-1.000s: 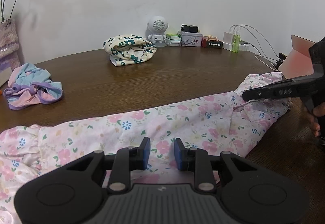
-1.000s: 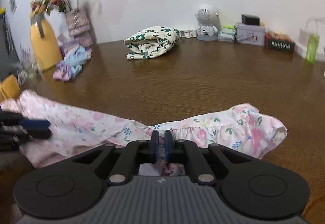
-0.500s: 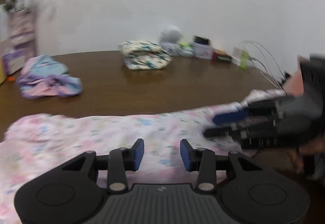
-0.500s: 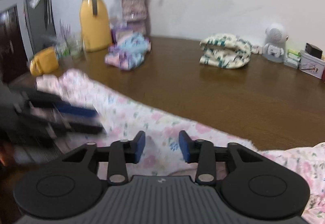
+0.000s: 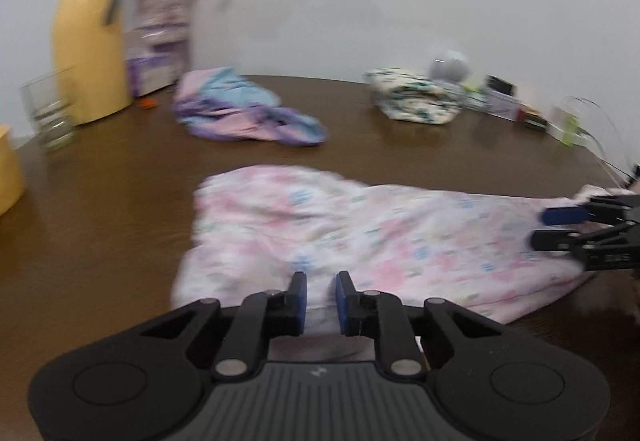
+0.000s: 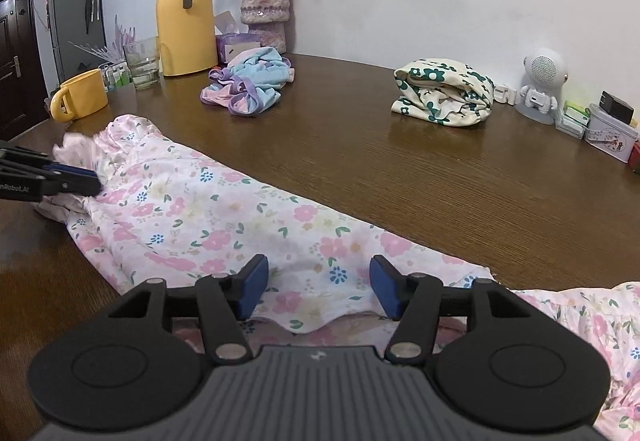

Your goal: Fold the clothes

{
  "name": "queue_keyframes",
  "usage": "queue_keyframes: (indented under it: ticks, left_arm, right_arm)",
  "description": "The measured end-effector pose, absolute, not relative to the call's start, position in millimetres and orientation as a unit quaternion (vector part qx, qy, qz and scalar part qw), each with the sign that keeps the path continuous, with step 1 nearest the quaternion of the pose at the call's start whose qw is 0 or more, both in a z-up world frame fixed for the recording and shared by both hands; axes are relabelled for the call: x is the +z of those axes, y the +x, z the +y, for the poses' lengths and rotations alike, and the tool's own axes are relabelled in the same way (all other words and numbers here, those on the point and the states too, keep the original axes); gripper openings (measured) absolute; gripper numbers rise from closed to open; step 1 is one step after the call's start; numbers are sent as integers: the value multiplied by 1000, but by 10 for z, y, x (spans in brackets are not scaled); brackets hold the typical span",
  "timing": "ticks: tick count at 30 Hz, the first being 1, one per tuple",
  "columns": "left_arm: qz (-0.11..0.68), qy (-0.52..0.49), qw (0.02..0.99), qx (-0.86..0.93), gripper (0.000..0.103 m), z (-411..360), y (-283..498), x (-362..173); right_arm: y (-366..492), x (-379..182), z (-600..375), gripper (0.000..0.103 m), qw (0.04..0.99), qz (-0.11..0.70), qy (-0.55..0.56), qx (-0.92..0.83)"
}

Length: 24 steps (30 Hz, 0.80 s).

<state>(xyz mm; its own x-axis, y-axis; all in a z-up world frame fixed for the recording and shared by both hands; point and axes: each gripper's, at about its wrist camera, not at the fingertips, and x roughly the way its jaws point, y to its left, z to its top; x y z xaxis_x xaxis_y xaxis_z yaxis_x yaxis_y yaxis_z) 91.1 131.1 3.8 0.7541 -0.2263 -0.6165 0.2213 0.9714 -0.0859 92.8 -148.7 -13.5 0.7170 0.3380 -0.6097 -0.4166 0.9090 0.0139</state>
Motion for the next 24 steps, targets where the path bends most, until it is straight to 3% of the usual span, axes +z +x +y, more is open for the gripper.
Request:
queue_keyframes:
  ticks: [11, 13, 14, 16, 17, 18, 21, 22, 24]
  left_arm:
    - [321, -3, 944, -80, 14, 1556, 723, 36]
    - [320, -9, 944, -82, 17, 1560, 721, 54]
    - [313, -11, 946, -80, 26, 1542, 704, 84]
    - [298, -15, 951, -76, 54, 1506, 671, 145]
    - [289, -16, 954, -74, 71, 1488, 649, 179]
    - [276, -15, 958, -72, 79, 1466, 615, 223]
    - [253, -14, 964, -77, 91, 1407, 556, 321]
    - [248, -13, 965, -79, 92, 1381, 545, 346]
    - [243, -8, 966, -84, 93, 1315, 538, 368]
  right_arm:
    - [941, -153, -1485, 61, 924, 316, -63, 205]
    - [946, -154, -1480, 65, 923, 317, -63, 209]
    - [949, -153, -1471, 70, 922, 317, -64, 213]
    - [948, -152, -1455, 80, 919, 319, -65, 220]
    - [939, -143, -1453, 82, 919, 319, -63, 222]
    - [926, -130, -1453, 82, 919, 318, -61, 224]
    - [809, -7, -1520, 91, 927, 296, -41, 227]
    - [762, 43, -1548, 102, 930, 287, -33, 227]
    - [654, 143, -1623, 103, 936, 271, -25, 224]
